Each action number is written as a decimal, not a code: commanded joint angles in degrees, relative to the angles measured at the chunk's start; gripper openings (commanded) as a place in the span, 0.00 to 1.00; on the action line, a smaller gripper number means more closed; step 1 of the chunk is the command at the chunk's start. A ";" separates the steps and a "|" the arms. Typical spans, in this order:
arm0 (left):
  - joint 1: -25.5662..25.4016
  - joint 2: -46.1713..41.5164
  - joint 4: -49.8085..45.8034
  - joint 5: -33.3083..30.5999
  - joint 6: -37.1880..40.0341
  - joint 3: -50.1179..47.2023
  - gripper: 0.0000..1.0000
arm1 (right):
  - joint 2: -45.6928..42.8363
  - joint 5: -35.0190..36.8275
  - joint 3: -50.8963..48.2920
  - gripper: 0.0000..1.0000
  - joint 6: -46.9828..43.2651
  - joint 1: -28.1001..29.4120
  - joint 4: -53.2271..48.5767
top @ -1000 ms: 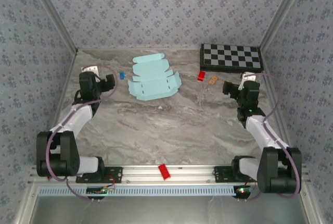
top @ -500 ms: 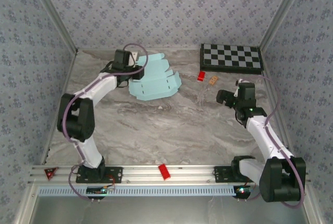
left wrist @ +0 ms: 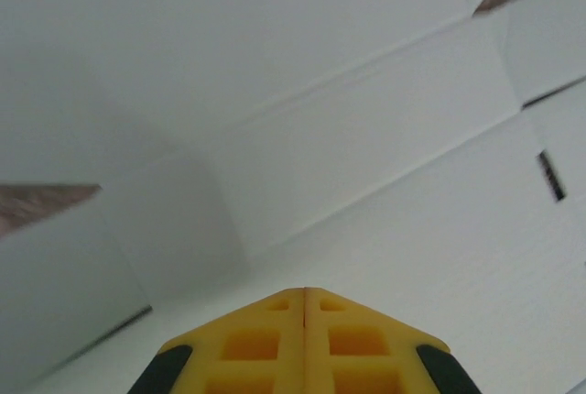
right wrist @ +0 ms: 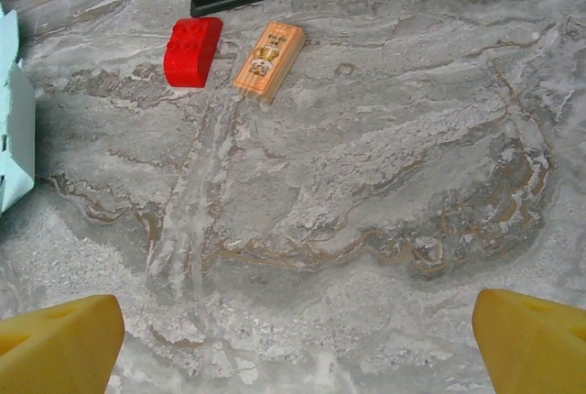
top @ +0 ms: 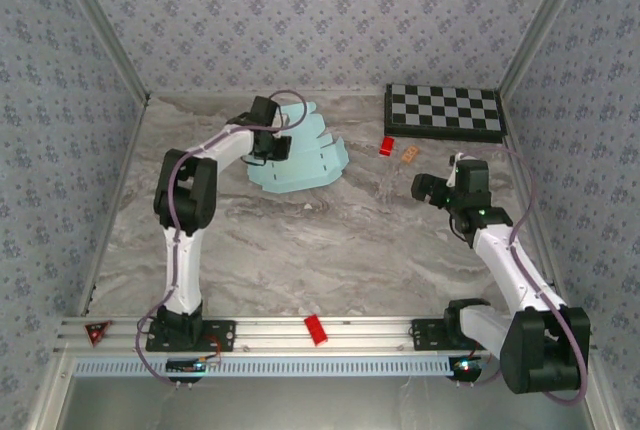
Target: Fold the paper box
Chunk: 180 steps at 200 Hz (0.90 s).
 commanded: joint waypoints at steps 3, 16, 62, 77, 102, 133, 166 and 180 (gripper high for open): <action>-1.56 1.05 -4.56 0.03 -0.55 1.32 0.00 | -0.42 -0.63 -0.02 1.00 1.31 0.94 -0.43; -2.09 0.88 -5.37 -0.82 -1.30 0.44 0.00 | -0.50 -0.42 -0.05 1.00 1.78 1.37 -0.41; -4.03 -1.07 -6.04 -1.93 -6.09 -4.88 0.00 | -0.34 -0.26 0.03 1.00 3.20 2.97 -0.60; -5.08 -1.92 -5.85 -2.10 -7.39 -6.53 0.00 | -0.16 -0.46 -0.10 1.00 3.57 3.48 -0.70; -7.12 -3.74 -6.10 -2.43 -11.36 -9.38 0.00 | 0.40 -0.76 0.21 1.00 3.93 4.49 -1.11; -10.53 -7.62 -3.19 -2.60 -19.03 -15.74 0.00 | 2.35 0.44 1.22 1.00 4.24 6.40 -2.81; -15.20 -11.51 0.73 -2.34 -25.57 -20.61 0.00 | 5.29 -0.03 2.16 1.00 4.49 10.09 -2.03; -16.95 -12.85 1.38 -2.34 -26.84 -20.99 0.00 | 6.48 -0.22 2.46 1.00 4.67 12.16 -1.24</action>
